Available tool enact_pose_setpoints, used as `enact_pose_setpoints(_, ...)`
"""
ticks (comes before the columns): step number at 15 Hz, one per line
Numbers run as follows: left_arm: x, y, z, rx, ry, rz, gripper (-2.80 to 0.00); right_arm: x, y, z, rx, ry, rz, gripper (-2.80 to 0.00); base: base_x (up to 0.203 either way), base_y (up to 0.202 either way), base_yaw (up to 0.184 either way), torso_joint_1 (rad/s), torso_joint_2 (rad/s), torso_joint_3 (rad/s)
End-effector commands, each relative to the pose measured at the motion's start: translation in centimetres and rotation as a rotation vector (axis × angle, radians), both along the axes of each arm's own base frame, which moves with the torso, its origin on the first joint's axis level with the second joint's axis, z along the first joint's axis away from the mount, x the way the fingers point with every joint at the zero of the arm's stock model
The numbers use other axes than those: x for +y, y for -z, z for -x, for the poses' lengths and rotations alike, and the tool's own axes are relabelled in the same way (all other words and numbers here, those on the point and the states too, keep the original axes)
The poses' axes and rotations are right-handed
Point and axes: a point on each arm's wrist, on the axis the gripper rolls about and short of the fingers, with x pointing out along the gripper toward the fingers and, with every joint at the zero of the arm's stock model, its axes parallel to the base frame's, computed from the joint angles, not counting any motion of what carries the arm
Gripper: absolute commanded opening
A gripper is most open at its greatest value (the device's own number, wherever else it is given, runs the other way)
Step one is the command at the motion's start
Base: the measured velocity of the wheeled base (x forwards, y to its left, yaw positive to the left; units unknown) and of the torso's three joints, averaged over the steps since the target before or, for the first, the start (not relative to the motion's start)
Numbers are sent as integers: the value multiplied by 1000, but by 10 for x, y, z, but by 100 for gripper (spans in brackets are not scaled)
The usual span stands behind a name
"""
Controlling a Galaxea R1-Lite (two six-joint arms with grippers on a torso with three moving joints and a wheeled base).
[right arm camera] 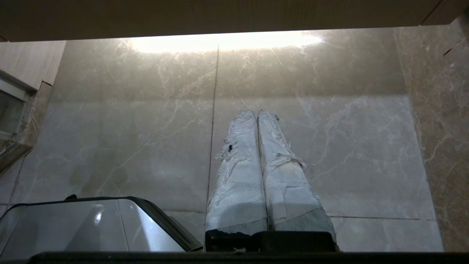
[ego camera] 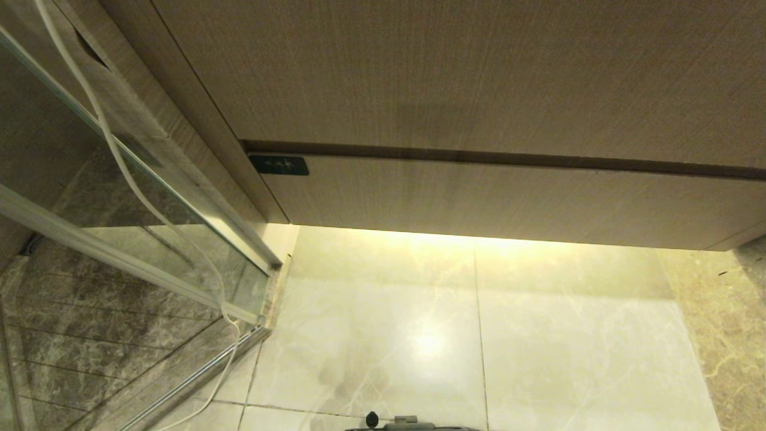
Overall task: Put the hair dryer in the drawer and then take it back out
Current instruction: Pull open the drawer
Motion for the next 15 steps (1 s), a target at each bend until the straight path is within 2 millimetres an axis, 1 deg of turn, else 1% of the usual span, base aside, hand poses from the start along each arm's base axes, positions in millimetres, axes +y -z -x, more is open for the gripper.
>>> enact_pose_setpoints(1,0,0,0,-2,0,0,-280,0,0,0,0,0,0,-280,0,0,0,0,0,0)
enact_pose_setpoints(6,0,0,0,-2,0,0,-280,0,0,0,-1,0,1,-280,0,0,0,0,0,0)
enact_pose_setpoints(10,0,0,0,-1,0,0,-280,0,1,0,13,-14,79,-280,0,0,0,0,0,0)
enact_pose_setpoints(11,0,0,0,0,0,0,-280,0,-2,1,0,-17,85,-280,0,0,0,0,0,0)
enact_pose_setpoints(12,0,0,0,-2,0,0,-280,1,-14,4,-32,-31,102,-280,0,0,0,0,0,0)
enact_pose_setpoints(13,0,0,0,-2,0,0,-280,1,-35,10,-66,-52,118,-280,0,0,0,0,0,0)
enact_pose_setpoints(14,0,0,0,0,0,0,-280,2,-57,15,-86,-65,128,-280,0,0,0,0,0,0)
enact_pose_setpoints(15,0,0,0,-1,0,0,-280,2,-89,21,-106,-73,138,-280,0,0,0,0,0,0)
